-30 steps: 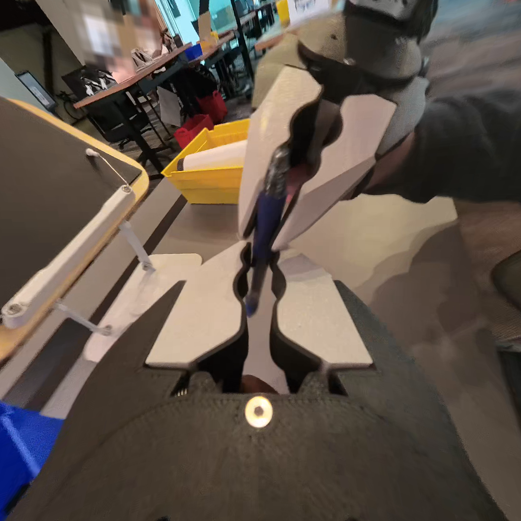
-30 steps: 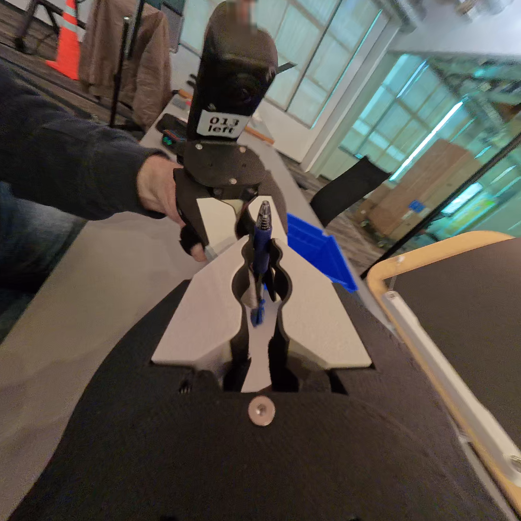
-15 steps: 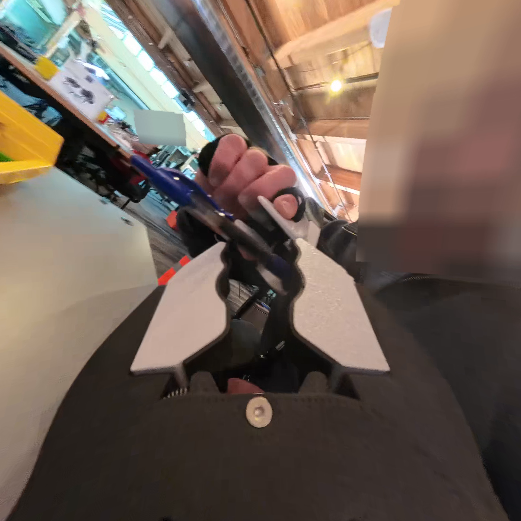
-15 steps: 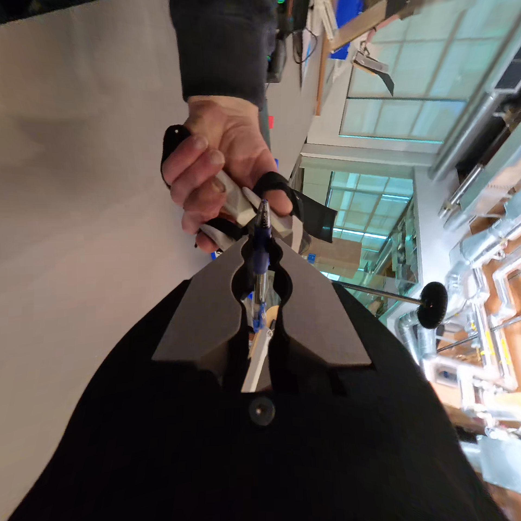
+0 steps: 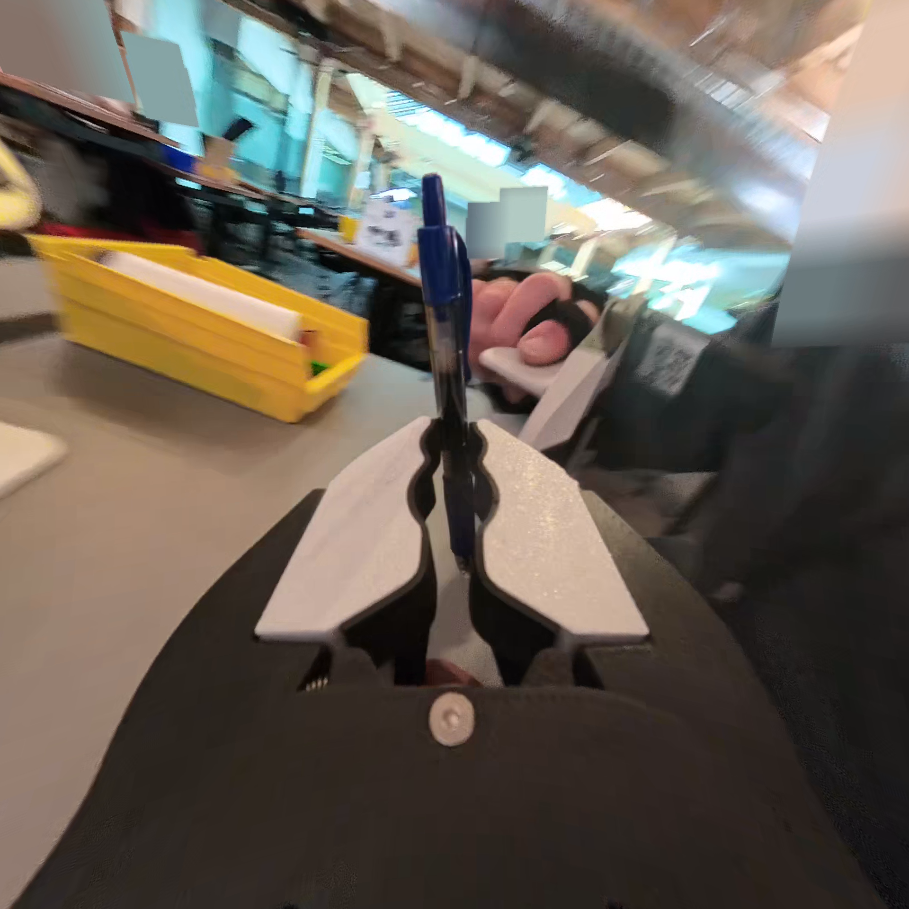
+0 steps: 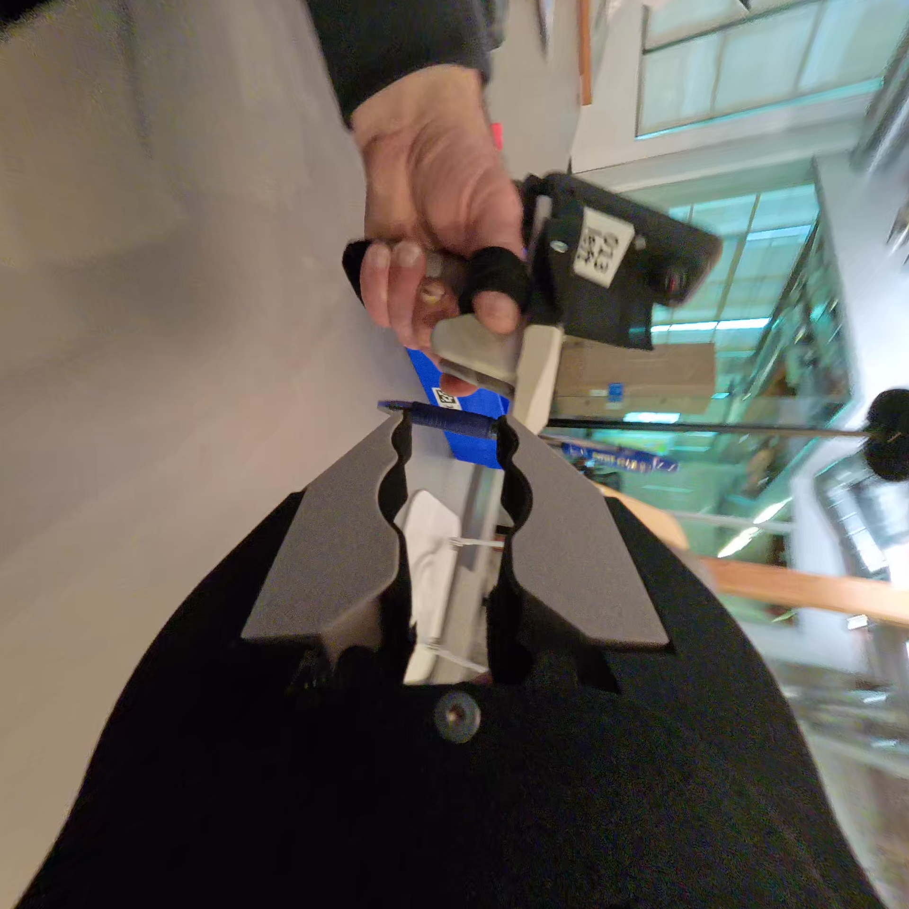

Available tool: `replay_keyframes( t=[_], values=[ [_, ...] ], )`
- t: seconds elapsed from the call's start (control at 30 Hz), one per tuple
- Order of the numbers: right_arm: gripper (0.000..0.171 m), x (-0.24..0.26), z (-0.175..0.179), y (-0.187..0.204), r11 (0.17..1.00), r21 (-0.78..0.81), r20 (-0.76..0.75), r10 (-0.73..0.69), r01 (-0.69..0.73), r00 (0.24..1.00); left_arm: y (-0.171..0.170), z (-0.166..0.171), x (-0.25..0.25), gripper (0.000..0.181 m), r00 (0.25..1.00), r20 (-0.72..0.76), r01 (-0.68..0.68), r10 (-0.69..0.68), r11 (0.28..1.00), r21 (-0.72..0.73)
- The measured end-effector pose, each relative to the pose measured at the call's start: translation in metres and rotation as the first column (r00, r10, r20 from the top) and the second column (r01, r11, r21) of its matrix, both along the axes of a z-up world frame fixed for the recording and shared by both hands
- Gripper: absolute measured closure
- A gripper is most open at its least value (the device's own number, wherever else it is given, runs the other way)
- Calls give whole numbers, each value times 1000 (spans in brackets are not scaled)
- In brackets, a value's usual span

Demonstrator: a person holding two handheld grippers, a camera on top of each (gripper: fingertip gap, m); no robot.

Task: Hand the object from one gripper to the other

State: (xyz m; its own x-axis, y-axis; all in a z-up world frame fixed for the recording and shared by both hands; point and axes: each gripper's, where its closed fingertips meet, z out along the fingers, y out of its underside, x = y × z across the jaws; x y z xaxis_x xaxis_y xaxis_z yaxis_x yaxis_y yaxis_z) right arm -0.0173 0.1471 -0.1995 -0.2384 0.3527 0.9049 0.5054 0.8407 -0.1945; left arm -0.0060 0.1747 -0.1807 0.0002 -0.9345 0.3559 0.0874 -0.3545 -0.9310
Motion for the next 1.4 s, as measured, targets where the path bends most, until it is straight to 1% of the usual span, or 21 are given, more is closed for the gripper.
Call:
replay_keyframes(
  t=[0.07,0.13,0.17,0.27,0.4,0.43,0.5,0.53,0.57,0.6,0.67,0.7,0.73,0.8,0.9,0.97,1.07,1.2,1.27,1.33,1.4],
  values=[
    [136,7,7,5,984,-170,-77,-59,45,995,14,-5,-6,171,986,-108,-112,130,981,157],
    [131,11,17,13,926,-371,-165,-140,70,976,23,-5,-10,170,954,-174,-182,245,932,314],
    [128,11,22,15,882,-468,-207,-165,51,964,27,-6,-11,171,932,-209,-196,295,899,392],
    [126,10,38,23,715,-699,-308,-265,-29,914,35,-6,-11,171,861,-265,-193,433,762,618],
    [119,6,36,31,498,-859,-312,-325,-119,893,40,1,-8,171,777,-251,-137,577,545,827],
    [119,6,34,30,418,-897,-302,-335,-146,893,43,3,-9,171,748,-228,-121,624,465,877],
    [119,7,33,24,179,-956,-280,-335,-231,900,47,7,-11,171,693,-170,-46,700,279,959],
    [119,9,34,20,56,-962,-271,-320,-267,908,49,8,-13,171,664,-140,11,734,178,984],
    [122,13,34,17,-50,-953,-269,-313,-298,911,51,9,-14,171,645,-103,72,757,75,995],
    [121,17,34,16,-143,-936,-266,-309,-321,913,53,8,-15,171,636,-82,137,767,-7,991],
    [119,21,27,17,-280,-905,-232,-305,-320,924,52,8,-14,171,634,-48,245,772,-141,959],
    [119,22,22,18,-324,-895,-211,-302,-308,930,51,8,-13,171,644,-28,296,765,-215,931],
    [119,22,17,16,-361,-885,-193,-288,-293,938,50,6,-11,171,648,-30,347,761,-260,901],
    [126,18,11,14,-400,-874,-173,-275,-277,946,50,4,-10,171,656,-34,402,754,-311,861],
    [139,7,1,8,-422,-873,-149,-244,-243,958,50,2,-8,171,665,-38,445,746,-354,823],
    [151,1,0,7,-424,-869,-163,-239,-254,957,48,1,-6,171,673,-36,456,739,-376,807],
    [153,-4,-7,10,-398,-880,-161,-261,-258,952,51,0,-8,171,664,-24,468,748,-390,793],
    [155,-5,-13,17,-332,-906,-162,-303,-263,939,53,-3,-10,171,664,-24,462,747,-385,799],
    [157,-3,-15,26,-304,-911,-165,-348,-277,923,55,-3,-9,170,657,-26,446,753,-361,819],
    [160,0,-15,34,-276,-913,-182,-380,-299,907,56,-1,-10,160,653,-19,436,757,-356,827],
    [161,3,-15,40,-225,-922,-207,-406,-317,890,57,-1,-11,152,648,-39,407,761,-303,862]
  ],
)
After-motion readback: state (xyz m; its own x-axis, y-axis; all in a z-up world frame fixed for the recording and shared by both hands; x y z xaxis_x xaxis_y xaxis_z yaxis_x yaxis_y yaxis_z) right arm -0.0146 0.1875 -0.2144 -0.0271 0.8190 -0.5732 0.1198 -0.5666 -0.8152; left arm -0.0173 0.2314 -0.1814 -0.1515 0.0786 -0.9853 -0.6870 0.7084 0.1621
